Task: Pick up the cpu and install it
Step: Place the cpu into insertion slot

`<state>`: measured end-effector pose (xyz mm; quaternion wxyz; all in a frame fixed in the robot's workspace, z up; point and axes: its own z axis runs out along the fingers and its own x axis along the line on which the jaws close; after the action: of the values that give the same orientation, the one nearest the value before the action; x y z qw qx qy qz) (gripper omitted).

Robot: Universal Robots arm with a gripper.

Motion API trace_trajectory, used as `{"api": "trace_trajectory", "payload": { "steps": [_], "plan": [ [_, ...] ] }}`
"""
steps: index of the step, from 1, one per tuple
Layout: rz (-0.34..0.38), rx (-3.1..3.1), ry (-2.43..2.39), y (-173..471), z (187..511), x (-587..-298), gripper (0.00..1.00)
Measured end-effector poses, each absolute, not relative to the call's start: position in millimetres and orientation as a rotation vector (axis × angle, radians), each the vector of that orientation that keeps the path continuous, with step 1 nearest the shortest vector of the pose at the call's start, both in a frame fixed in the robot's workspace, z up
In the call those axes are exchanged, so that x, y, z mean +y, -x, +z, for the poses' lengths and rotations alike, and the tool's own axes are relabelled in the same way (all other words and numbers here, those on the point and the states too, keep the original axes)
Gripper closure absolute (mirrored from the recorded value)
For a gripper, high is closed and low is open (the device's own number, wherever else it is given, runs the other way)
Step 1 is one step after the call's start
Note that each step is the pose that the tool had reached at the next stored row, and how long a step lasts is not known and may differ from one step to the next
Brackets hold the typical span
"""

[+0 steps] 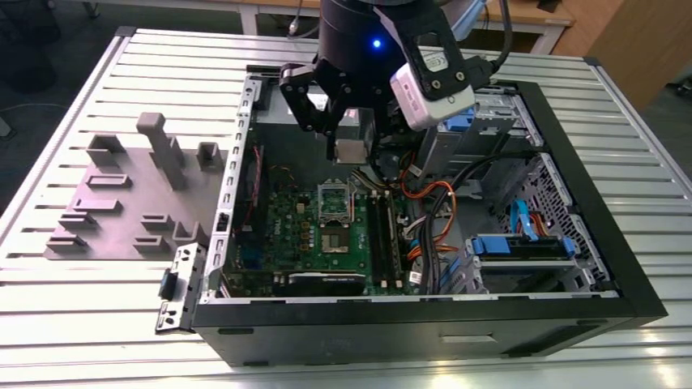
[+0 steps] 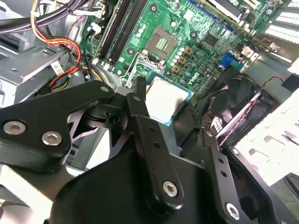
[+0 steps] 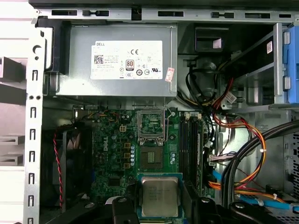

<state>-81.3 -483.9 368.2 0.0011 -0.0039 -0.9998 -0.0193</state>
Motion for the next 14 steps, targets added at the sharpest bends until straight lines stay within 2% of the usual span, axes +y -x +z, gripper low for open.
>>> {"api": "trace_trajectory", "payload": {
  "steps": [14],
  "plan": [
    [-0.06,-3.138,-0.011,81,356,-486,0.53]
  ]
}}
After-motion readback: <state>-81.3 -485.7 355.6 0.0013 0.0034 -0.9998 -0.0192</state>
